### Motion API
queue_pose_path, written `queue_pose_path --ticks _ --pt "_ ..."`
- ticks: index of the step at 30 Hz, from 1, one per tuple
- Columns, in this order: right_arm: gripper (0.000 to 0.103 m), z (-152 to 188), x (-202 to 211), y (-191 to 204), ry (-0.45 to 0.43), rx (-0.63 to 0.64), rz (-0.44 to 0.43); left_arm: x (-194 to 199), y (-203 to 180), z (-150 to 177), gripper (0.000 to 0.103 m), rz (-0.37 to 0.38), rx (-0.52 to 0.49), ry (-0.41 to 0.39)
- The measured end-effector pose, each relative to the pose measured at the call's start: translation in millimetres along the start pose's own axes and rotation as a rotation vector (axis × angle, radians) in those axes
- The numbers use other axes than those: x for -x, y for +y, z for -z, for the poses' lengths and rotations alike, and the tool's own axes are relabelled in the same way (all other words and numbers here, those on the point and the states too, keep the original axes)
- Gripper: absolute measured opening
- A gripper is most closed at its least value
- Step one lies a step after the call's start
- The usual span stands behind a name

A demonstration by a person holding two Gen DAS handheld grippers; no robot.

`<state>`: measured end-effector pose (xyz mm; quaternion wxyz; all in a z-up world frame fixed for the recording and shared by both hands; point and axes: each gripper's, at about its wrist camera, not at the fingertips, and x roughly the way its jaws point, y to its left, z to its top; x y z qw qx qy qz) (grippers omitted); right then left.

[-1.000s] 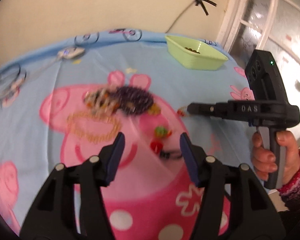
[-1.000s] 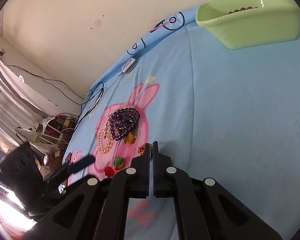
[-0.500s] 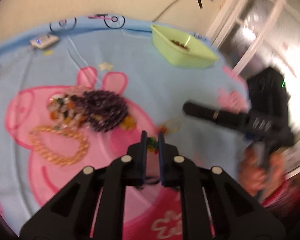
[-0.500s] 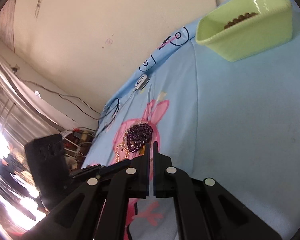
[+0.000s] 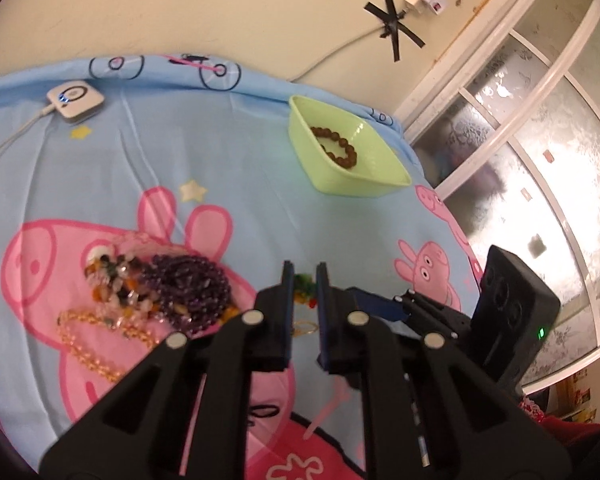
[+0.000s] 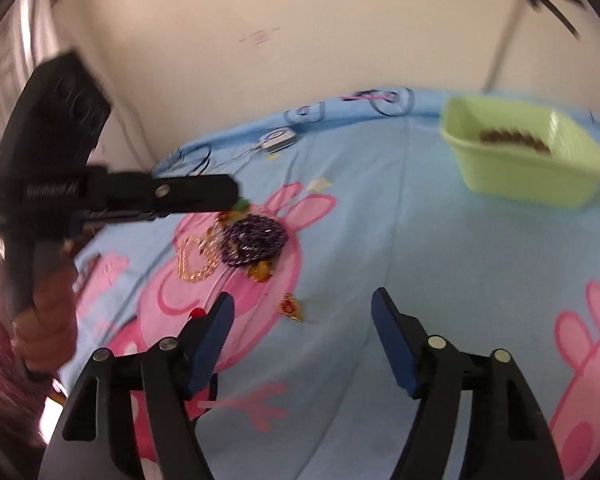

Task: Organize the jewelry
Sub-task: 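Drop the small charm into the green tray beside the bracelet with the left gripper, then grasp the red charm with the left gripper while the right gripper grasps an orange charm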

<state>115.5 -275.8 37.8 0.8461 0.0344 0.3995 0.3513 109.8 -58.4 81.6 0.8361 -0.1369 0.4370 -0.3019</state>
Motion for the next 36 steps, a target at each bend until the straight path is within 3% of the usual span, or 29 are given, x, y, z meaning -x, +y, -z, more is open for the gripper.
queue_pose_path --ticks 1,3,4,5,9,12,19,23,26,29,31,36 --pt "0.047 -1.3 -3.9 4.3 0.021 0.021 0.015 0.6 0.3 0.3 0.010 0.000 0.001 0.001" --pt "0.035 -3.3 -17.1 12.1 0.087 0.078 0.034 0.2 -1.4 -0.5 0.010 -0.005 -0.005 0.000" --pt "0.011 -3.7 -22.7 15.9 0.105 0.095 0.041 -0.3 -3.1 -1.8 0.010 -0.007 -0.009 -0.001" --pt "0.000 -1.8 -30.3 17.9 0.138 0.122 0.060 -0.8 -4.9 -3.0 0.010 -0.006 -0.012 -0.001" --pt "0.000 -2.6 -22.1 1.6 0.110 0.100 0.059 -9.5 -12.9 -12.9 0.010 -0.003 -0.034 0.008" --pt "0.000 -16.6 8.3 -41.6 -0.005 -0.036 0.035 -25.1 -23.7 -29.9 0.010 0.008 -0.056 0.022" --pt "0.000 -54.0 59.4 -137.2 -0.212 -0.231 0.113 -87.5 -72.7 -95.8 0.010 0.037 -0.128 0.037" --pt "0.000 -71.2 54.7 -172.2 -0.248 -0.290 0.143 -129.4 -83.2 -125.0 0.010 0.031 -0.119 0.053" --pt "0.000 -73.7 39.4 -183.9 -0.240 -0.313 0.189 -163.1 -80.5 -136.1 0.012 -0.044 -0.102 0.080" --pt "0.029 -63.7 33.1 -183.0 -0.262 -0.284 0.200 -182.1 -67.9 -134.4 0.018 -0.063 -0.039 0.147" --pt "0.047 -62.0 43.1 -174.7 -0.284 -0.220 0.283 -179.6 -61.8 -128.8 0.023 -0.057 -0.022 0.147" --pt "0.047 -61.1 76.9 -154.4 -0.420 -0.202 0.314 -128.2 -53.2 -115.4 0.025 -0.012 -0.012 0.078"
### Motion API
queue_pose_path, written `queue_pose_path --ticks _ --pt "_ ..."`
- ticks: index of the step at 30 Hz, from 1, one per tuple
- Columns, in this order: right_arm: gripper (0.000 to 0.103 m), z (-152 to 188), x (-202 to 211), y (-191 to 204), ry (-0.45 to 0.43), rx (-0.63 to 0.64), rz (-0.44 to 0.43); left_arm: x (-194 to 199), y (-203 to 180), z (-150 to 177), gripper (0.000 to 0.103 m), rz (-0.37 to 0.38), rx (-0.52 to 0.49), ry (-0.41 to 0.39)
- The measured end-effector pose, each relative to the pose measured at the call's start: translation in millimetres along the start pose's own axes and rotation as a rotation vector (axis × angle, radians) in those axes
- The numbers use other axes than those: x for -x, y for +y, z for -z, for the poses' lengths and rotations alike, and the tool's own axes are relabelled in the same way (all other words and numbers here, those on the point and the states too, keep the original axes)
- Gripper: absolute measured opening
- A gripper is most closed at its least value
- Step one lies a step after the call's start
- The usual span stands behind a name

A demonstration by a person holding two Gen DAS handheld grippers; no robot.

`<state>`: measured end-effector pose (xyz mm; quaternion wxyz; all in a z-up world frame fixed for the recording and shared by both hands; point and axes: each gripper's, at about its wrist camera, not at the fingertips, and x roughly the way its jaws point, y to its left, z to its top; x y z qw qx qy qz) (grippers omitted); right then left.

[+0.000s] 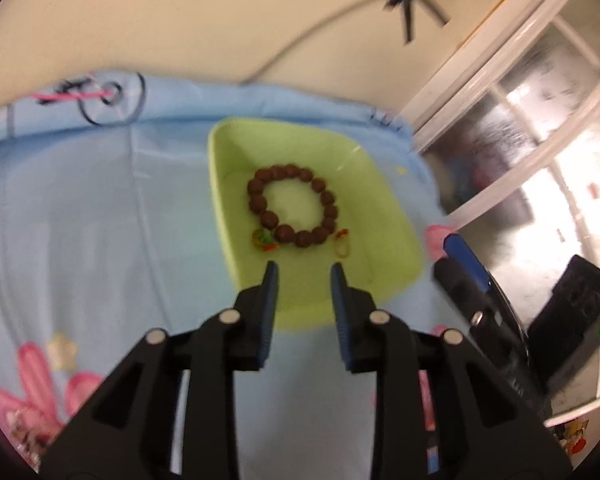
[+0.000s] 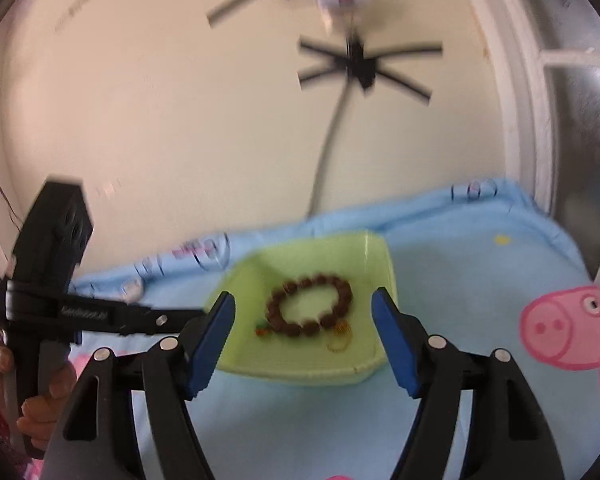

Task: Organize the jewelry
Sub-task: 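Grasp the red charm with the left gripper while the right gripper grasps an orange charm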

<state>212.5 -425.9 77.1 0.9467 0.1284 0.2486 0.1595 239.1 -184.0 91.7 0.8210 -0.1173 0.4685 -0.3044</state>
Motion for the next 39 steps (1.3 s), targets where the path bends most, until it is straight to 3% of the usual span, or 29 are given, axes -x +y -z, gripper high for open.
queue_pose_path --ticks 1,3,4,5,7,9,10,11,13,14,17,18,21,26,27,30,36,37,39 --pt "0.047 -1.3 15.3 7.2 -0.054 0.002 0.007 24.5 2.1 8.2 0.025 0.018 -0.014 -0.036" --pt "0.068 2.1 43.5 22.0 -0.160 -0.013 0.028 58.3 8.8 23.1 0.025 0.027 -0.030 -0.076" --pt "0.080 9.1 59.4 28.3 -0.203 -0.057 -0.001 81.8 17.9 36.8 0.026 0.013 -0.036 -0.101" --pt "0.080 13.8 65.5 31.9 -0.191 -0.090 -0.050 98.8 26.3 46.9 0.030 -0.005 -0.035 -0.110" --pt "0.080 23.6 61.2 42.6 -0.034 -0.128 -0.167 135.6 52.2 74.0 0.034 -0.072 -0.019 -0.158" --pt "0.060 39.9 51.2 55.0 0.068 -0.145 -0.243 160.3 75.4 99.4 0.034 -0.153 0.015 -0.186" --pt "0.042 51.6 41.9 66.9 0.139 -0.119 -0.253 171.5 86.7 116.7 0.034 -0.193 0.034 -0.202" --pt "0.030 62.6 31.3 78.7 0.208 -0.085 -0.245 178.4 94.4 131.4 0.034 -0.219 0.048 -0.208" --pt "0.017 82.1 10.3 98.0 0.322 -0.043 -0.283 183.0 102.0 160.2 0.035 -0.226 0.057 -0.193" --pt "0.016 93.0 -0.5 109.8 0.384 -0.029 -0.301 180.9 100.9 171.6 0.035 -0.220 0.053 -0.183" --pt "0.016 104.9 -15.4 143.2 0.455 0.090 -0.323 165.1 88.7 200.0 0.052 -0.217 0.006 -0.134" --pt "0.016 108.3 -18.2 157.6 0.483 0.142 -0.336 158.9 82.5 206.4 0.053 -0.216 -0.017 -0.124" --pt "0.016 112.6 -13.6 184.2 0.502 0.227 -0.344 145.9 73.4 223.8 0.053 -0.233 -0.080 -0.097" --pt "0.013 120.4 -33.5 213.3 0.539 0.349 -0.281 136.2 73.0 228.2 0.053 -0.218 -0.070 -0.070" --pt "0.000 120.4 -39.8 213.9 0.541 0.346 -0.292 135.2 72.4 228.1 0.053 -0.221 -0.071 -0.070" --pt "0.000 118.6 -35.5 201.8 0.561 0.323 -0.291 129.1 66.5 223.3 0.053 -0.230 -0.082 -0.070" --pt "0.000 126.5 14.1 154.2 0.532 0.272 -0.260 107.8 54.2 221.2 0.053 -0.285 -0.150 -0.044" --pt "0.000 128.3 22.3 147.0 0.534 0.257 -0.253 106.7 51.6 221.6 0.050 -0.301 -0.170 -0.056" --pt "0.000 132.9 35.7 137.2 0.518 0.232 -0.256 102.3 46.3 221.9 0.028 -0.324 -0.202 -0.054"
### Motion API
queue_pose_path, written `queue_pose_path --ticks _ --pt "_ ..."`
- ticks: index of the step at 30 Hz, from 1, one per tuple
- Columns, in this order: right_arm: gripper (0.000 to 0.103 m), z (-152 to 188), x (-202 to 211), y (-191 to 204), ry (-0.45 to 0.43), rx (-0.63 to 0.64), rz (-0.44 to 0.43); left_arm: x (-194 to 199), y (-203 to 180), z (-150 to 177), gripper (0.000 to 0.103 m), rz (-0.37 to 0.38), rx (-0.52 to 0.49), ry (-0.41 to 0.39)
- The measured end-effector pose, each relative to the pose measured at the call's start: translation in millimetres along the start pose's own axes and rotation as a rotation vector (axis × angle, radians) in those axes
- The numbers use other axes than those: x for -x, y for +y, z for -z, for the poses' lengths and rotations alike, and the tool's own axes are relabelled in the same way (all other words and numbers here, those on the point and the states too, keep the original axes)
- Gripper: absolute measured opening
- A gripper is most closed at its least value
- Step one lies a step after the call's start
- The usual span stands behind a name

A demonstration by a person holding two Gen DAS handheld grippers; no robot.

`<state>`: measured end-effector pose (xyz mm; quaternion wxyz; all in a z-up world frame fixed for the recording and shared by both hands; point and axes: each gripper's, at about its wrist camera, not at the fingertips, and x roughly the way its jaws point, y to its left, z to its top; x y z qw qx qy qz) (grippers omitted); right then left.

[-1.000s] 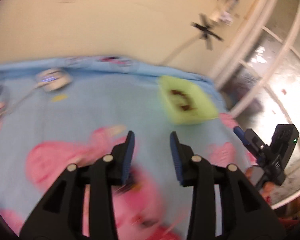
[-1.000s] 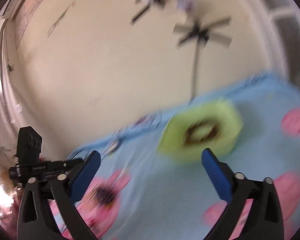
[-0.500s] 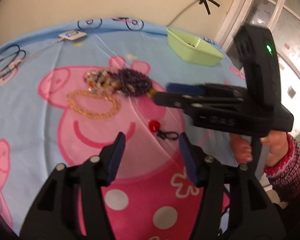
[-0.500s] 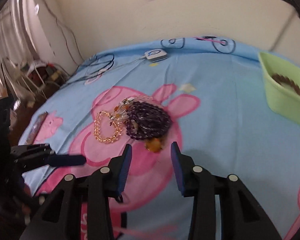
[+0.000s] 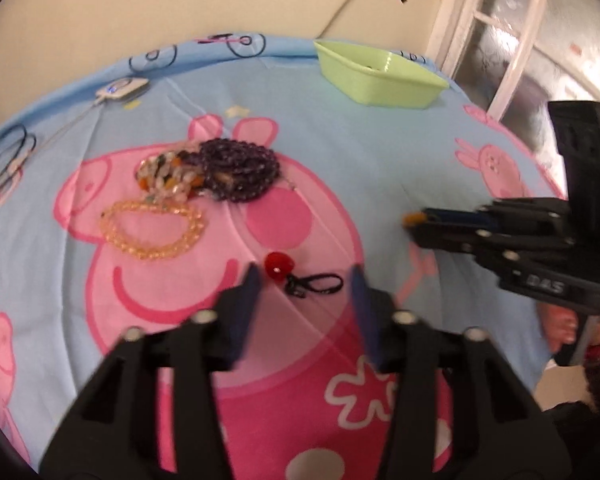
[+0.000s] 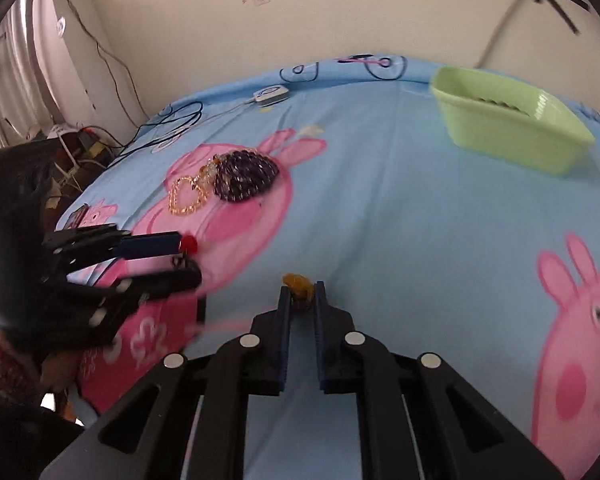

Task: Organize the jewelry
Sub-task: 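Grasp the red charm with the left gripper while the right gripper grasps an orange charm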

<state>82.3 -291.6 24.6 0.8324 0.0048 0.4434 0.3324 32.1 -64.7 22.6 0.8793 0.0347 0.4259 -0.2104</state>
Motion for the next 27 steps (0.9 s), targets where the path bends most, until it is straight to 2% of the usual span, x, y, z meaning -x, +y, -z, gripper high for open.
queue_pose_path --ticks 1,2,5,11,15,20,23,26,27 --pt "0.000 3.7 2.1 -0.5 -0.008 -0.005 -0.001 -2.0 -2.0 -0.6 0.024 0.000 -0.008 0.005" --pt "0.000 5.6 3.7 -0.6 -0.013 -0.008 -0.002 -3.1 -2.0 -1.9 0.014 0.001 -0.008 0.005" --pt "0.000 6.8 6.7 -0.6 -0.029 -0.020 -0.007 -6.3 -4.1 -7.5 0.013 0.038 -0.001 0.021" --pt "0.000 0.2 24.0 -21.5 -0.107 -0.083 -0.008 -14.0 -21.3 -33.9 0.013 0.199 0.012 0.033" --pt "0.000 -13.7 36.8 -47.6 -0.170 -0.123 0.033 -23.5 -37.7 -74.4 0.014 0.266 0.001 0.016" --pt "0.000 -50.3 52.7 -95.7 -0.273 -0.194 0.084 -48.5 -55.1 -143.3 0.014 0.325 0.007 -0.005" --pt "0.000 -71.6 55.7 -126.0 -0.321 -0.236 0.126 -69.1 -60.9 -185.4 0.014 0.343 0.027 -0.014" --pt "0.000 -85.3 52.9 -150.7 -0.355 -0.269 0.129 -92.0 -65.2 -212.9 0.014 0.340 0.053 0.008" --pt "0.000 -88.2 51.0 -157.1 -0.372 -0.278 0.134 -105.4 -67.4 -221.3 0.022 0.334 0.061 0.031"
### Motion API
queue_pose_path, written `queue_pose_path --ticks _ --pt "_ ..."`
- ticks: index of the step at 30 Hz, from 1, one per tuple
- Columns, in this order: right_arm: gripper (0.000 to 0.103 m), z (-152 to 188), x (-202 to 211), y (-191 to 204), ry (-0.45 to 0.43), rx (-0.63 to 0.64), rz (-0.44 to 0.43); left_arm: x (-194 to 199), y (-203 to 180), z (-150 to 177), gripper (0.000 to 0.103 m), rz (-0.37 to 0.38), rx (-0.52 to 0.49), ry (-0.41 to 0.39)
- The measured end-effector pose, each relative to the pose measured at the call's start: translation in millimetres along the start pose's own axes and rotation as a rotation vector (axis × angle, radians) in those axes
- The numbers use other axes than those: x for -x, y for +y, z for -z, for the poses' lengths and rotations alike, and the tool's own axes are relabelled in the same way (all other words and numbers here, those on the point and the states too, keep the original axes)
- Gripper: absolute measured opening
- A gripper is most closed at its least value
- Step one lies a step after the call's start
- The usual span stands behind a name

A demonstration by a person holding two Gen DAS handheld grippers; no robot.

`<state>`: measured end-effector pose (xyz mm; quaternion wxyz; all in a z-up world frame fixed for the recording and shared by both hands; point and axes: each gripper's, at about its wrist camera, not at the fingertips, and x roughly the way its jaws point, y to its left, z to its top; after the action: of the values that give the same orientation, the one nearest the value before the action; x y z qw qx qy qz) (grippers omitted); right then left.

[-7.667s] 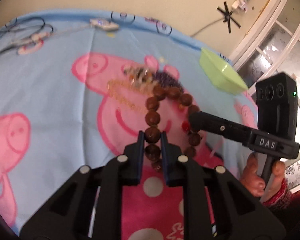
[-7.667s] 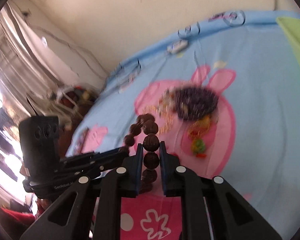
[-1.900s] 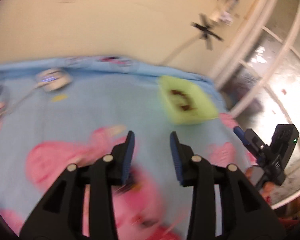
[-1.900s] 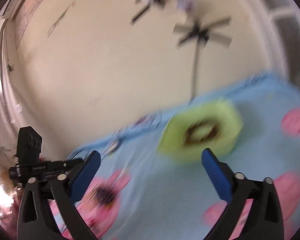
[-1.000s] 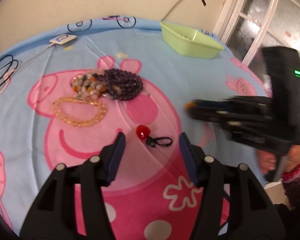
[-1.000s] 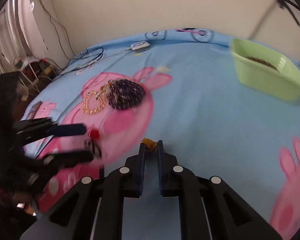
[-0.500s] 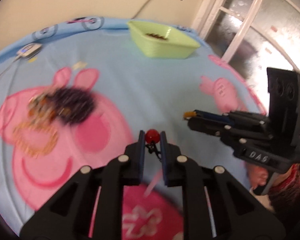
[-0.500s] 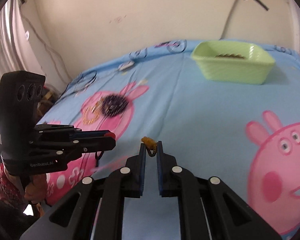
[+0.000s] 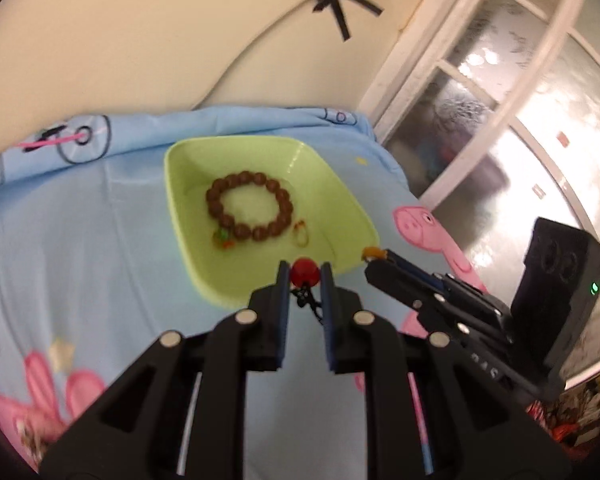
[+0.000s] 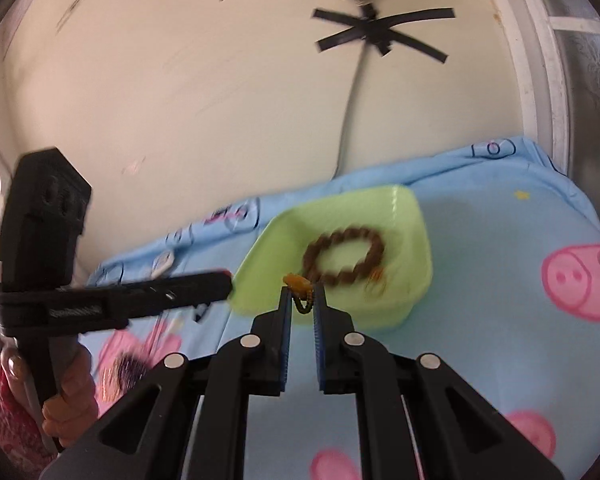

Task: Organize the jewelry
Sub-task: 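Grasp the red charm with the left gripper while the right gripper grasps an orange charm, then release both charms into the green tray from both grippers, then grasp the purple bead strand with the right gripper and pull it from the pile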

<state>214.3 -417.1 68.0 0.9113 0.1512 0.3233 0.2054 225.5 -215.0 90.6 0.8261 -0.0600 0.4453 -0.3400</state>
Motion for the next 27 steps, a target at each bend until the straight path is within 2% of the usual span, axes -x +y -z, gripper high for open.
queue_pose_path --ticks 1,2,4,6,9,12,13,15,17,18,20,21,23,27 --pt "0.001 -3.9 -6.5 -7.6 -0.026 -0.011 0.016 -8.2 1.3 -3.9 0.032 -0.014 0.014 0.011" --pt "0.024 -6.0 -10.8 -12.3 -0.039 -0.016 0.023 -16.2 3.6 -8.2 0.048 -0.031 0.028 0.019" --pt "0.039 -8.8 -15.6 -21.8 -0.066 -0.038 0.053 -26.7 10.8 -13.8 0.049 -0.055 0.051 0.034" --pt "0.039 -7.7 -15.7 -25.0 -0.066 -0.058 0.058 -23.0 16.0 -13.3 0.049 -0.067 0.083 0.032" --pt "0.039 -6.4 -2.1 -18.2 -0.090 -0.068 0.026 4.8 20.0 -7.3 0.049 -0.028 0.096 -0.019" --pt "0.039 2.2 18.4 -0.1 -0.100 -0.063 -0.007 57.4 28.1 13.1 0.050 -0.011 0.088 -0.111" --pt "0.039 6.4 21.6 5.3 -0.088 -0.082 -0.032 84.9 37.7 29.3 0.050 -0.011 0.103 -0.152" --pt "0.039 16.6 21.9 14.6 -0.050 -0.113 -0.094 115.5 54.8 50.9 0.050 -0.021 0.136 -0.197" --pt "0.032 34.5 14.6 34.9 0.022 -0.102 -0.146 152.7 80.6 85.8 0.050 -0.091 0.184 -0.242" --pt "0.029 42.6 9.1 45.8 0.058 -0.085 -0.159 171.7 96.5 107.0 0.050 -0.169 0.218 -0.256" --pt "0.017 62.8 -9.6 73.7 0.162 -0.051 -0.216 191.2 117.7 135.8 0.050 -0.276 0.271 -0.259" --pt "0.015 72.2 -20.2 88.1 0.213 -0.035 -0.245 200.9 131.8 155.1 0.050 -0.306 0.315 -0.260" --pt "0.009 85.3 -36.8 112.1 0.275 0.003 -0.273 209.3 148.6 179.7 0.050 -0.322 0.374 -0.255" --pt "0.008 100.0 -65.4 162.3 0.344 0.123 -0.282 208.0 166.3 210.4 0.050 -0.317 0.437 -0.246"
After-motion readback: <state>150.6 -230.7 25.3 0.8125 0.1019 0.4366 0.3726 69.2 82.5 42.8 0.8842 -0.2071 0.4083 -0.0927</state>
